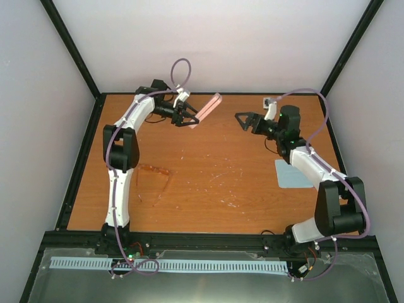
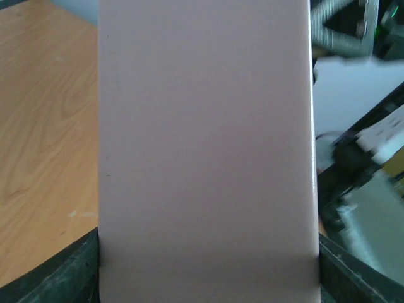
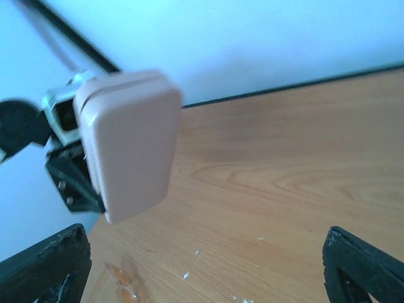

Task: Organize the sunglasses
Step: Pick up the sunglasses case from the center of the board, then open the sunglasses case.

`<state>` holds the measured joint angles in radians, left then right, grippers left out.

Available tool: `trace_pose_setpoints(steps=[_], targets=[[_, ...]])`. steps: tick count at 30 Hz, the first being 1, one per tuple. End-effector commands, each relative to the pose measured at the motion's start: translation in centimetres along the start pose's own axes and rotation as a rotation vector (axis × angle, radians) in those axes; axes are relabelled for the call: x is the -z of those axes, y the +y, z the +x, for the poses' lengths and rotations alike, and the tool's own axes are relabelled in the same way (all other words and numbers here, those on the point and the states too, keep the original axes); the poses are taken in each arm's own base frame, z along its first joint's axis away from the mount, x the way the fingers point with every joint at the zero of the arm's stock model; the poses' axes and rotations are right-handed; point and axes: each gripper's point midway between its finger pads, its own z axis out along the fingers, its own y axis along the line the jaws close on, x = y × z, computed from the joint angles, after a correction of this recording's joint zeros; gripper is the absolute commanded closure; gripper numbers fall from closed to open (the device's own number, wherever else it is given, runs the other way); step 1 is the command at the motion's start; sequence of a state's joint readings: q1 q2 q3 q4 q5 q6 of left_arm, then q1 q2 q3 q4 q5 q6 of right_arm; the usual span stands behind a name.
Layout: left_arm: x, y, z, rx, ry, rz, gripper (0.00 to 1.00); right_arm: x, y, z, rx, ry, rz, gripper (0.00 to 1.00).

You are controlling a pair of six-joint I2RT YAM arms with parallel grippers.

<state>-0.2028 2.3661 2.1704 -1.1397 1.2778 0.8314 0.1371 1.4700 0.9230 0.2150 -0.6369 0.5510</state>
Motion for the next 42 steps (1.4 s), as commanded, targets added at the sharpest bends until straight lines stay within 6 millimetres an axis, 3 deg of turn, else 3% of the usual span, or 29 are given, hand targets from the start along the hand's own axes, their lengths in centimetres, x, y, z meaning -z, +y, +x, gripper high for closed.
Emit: trace_pose_setpoints(steps=[1,5,8,13,23,33,36,42], targets=[[2.3,-7.4,-8.0,0.13,-0.337,0.373,0.63,-0.8,6.2,-0.5,0.327,-0.062,-0.103,0.03],[2.2,-9.9,-8.9,0.153,-0.378,0.452,0.63,-3.0,8.7,0.5,0.357,-0.046,-0.176,0.01],[1.9,-10.4,-9.0,0.148,-0.365,0.437,0.63,-4.6,10.1,0.5,0.36,-0.063,-0.211,0.0],[2.2,-11.2,-9.6,0.125,-0.386,0.438,0.63,-6.8,9.9,-0.6,0.355,-0.104,-0.156,0.0],[2.4,-11.4,-9.8,0.123,-0.386,0.445,0.64,-7.2,11.7,-2.2,0.309,-0.194,-0.27,0.01],[2.6,-11.3,-9.9,0.138,-0.403,0.497,0.67,-7.8,12.8,-1.1,0.249,-0.163,-0.418,0.05],[2.8,-11.5,-10.2,0.134,-0.404,0.519,0.67,-7.8,13.2,-1.0,0.232,-0.159,-0.458,0.12],[3.0,-11.8,-10.3,0.133,-0.402,0.541,0.67,-7.3,13.5,-1.1,0.2,-0.176,-0.499,0.37]])
